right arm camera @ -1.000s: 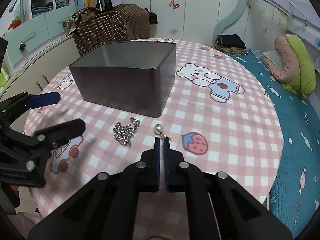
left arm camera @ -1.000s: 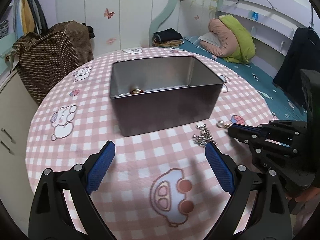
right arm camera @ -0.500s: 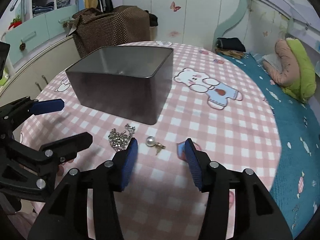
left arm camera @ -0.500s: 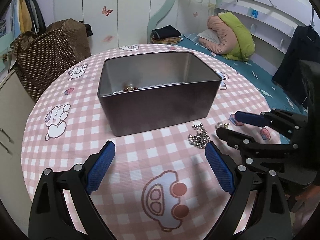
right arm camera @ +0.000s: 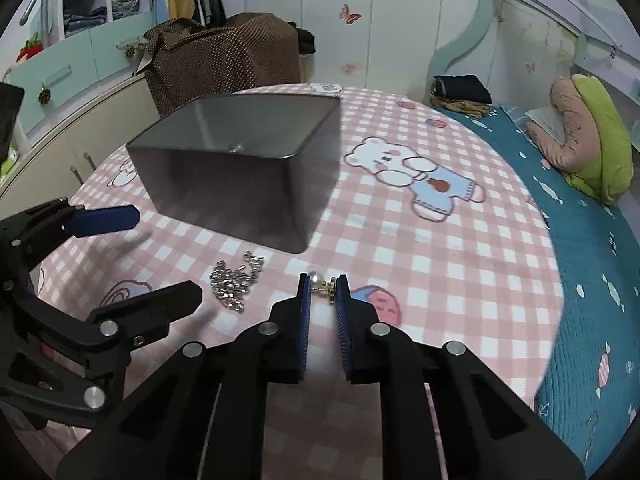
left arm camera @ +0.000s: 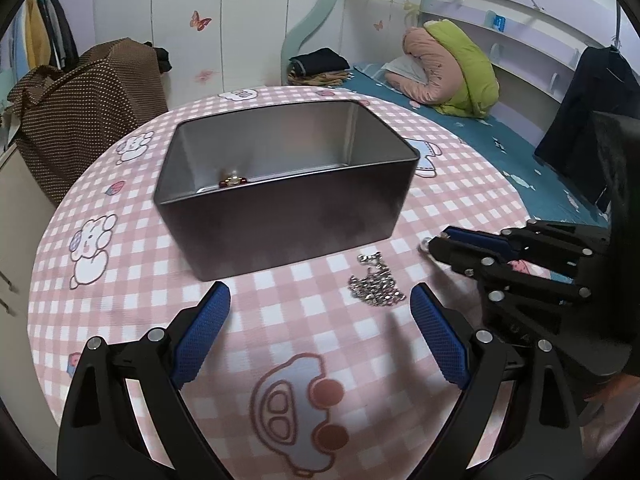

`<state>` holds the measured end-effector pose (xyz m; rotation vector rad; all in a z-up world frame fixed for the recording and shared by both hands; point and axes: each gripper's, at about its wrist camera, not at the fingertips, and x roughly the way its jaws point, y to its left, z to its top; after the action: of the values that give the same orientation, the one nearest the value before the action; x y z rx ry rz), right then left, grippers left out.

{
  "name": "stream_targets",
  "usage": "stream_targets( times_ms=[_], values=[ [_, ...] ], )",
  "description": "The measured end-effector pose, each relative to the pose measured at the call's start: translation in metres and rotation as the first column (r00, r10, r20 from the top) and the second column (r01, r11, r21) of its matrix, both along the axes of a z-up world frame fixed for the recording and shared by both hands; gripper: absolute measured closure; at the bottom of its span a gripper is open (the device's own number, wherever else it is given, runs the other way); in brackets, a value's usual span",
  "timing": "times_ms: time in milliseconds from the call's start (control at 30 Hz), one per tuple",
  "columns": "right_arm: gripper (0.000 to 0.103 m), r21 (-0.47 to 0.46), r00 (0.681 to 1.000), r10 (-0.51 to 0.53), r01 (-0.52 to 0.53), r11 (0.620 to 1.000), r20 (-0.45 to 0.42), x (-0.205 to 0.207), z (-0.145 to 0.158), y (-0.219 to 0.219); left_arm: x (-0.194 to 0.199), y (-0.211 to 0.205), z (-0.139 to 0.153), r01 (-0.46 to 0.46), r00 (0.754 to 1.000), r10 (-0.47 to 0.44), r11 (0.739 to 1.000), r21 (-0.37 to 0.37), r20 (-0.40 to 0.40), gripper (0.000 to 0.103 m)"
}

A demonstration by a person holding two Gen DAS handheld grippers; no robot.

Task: Organize jewelry
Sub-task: 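Grasp the silver chain cluster with the left gripper and lift it, then lower the chain and stud into the grey box and open both grippers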

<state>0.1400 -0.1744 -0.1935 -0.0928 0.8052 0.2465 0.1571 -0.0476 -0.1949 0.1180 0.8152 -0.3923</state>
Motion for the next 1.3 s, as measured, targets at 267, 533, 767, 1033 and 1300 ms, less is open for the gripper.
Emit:
stream_targets(
  times_ms=[267, 533, 767, 1033, 1300],
  values=[
    [0.091, 0.01, 0.996, -0.08, 0.08, 0.997, 0.041, -0.006, 0.014, -0.031, 0.008, -0.019, -0.007, 0.029, 0.999, -0.029, 1.0, 0.001, -0.021, 0.012],
    [0.091, 0.025, 0.993, -0.111, 0.11, 0.994, 0.046, -0.006, 0.015, -0.046, 0.005, -0.035, -0.014, 0.114, 0.993, -0.114, 0.993, 0.037, -0.022, 0.084],
    [0.091, 0.037, 0.993, -0.108, 0.106, 0.994, 0.049, -0.007, 0.016, -0.046, 0.004, -0.035, -0.013, 0.105, 0.994, -0.104, 0.994, 0.038, -0.013, 0.093],
    [0.091, 0.042, 0.993, -0.098, 0.095, 0.995, 0.062, -0.011, 0.021, -0.039, -0.002, -0.021, 0.0, 0.077, 0.997, -0.077, 0.997, 0.032, 0.015, 0.093],
    [0.091, 0.04, 0.992, -0.087, 0.083, 0.996, 0.092, -0.013, 0.033, -0.031, -0.011, -0.008, 0.022, 0.057, 0.997, -0.056, 0.998, -0.002, 0.055, 0.093]
  ],
)
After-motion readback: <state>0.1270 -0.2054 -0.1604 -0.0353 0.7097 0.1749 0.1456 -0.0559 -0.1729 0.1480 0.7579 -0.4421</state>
